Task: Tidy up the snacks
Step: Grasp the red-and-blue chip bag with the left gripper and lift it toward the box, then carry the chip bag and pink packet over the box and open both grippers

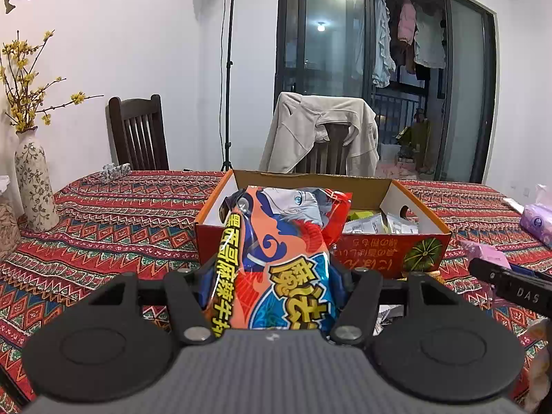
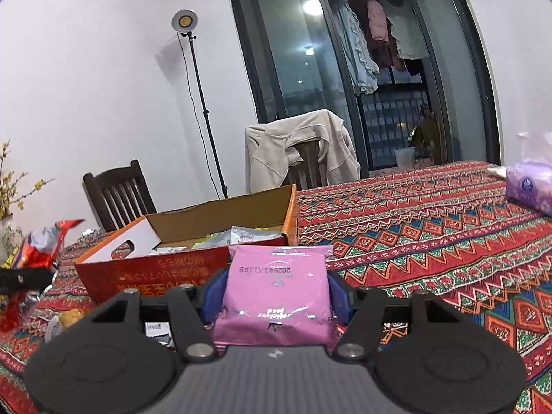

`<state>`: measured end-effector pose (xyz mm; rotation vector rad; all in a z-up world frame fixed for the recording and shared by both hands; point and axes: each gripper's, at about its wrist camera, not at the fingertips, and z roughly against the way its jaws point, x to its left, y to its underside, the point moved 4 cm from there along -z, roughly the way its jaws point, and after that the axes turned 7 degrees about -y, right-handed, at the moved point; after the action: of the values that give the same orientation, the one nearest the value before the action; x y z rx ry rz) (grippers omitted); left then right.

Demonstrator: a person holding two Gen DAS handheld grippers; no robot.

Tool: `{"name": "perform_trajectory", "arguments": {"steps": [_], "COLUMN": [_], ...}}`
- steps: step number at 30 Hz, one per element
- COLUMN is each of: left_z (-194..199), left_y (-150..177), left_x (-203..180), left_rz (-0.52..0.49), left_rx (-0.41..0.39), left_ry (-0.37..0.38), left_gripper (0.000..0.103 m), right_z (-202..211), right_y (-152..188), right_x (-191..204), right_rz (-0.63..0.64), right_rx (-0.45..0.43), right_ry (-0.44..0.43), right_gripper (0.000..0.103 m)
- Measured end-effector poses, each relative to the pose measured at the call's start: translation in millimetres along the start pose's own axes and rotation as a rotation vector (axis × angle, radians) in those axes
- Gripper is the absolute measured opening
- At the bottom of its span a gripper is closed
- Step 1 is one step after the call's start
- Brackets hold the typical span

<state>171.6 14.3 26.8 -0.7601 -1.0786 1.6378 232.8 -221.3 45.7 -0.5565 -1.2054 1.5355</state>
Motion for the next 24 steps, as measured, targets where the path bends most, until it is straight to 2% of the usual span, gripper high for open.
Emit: {"name": "perform_trajectory", "arguments": {"steps": [4,13,18,24], "left_z": [-2,-14,-27,-55], "left_y": [-5,-32,-55,-84], "left_x": [4,-2,-5,-6], "left_rz": [0.013,0.012,0.008,0.033], "left_rx": [-0.005,-0.038,-0.049,-0.042], "left_ry": [0.012,0.05,0.069,0.073], "left_gripper": [0.061,0.061,0.061,0.061], "right_z": [4,5,-13,-58], "right_y": [-4,-35,-59,-86], "right_x": [14,35,53,67], "right_rz": [0.072,0.08,0.122,0.152], "right_rx": [-0.017,-0.04,-0.051,-0.017], "right_ry": [0.064,0.034,0.03,0.02], "right_gripper": [0.061,0.061,0.061,0.061]}}
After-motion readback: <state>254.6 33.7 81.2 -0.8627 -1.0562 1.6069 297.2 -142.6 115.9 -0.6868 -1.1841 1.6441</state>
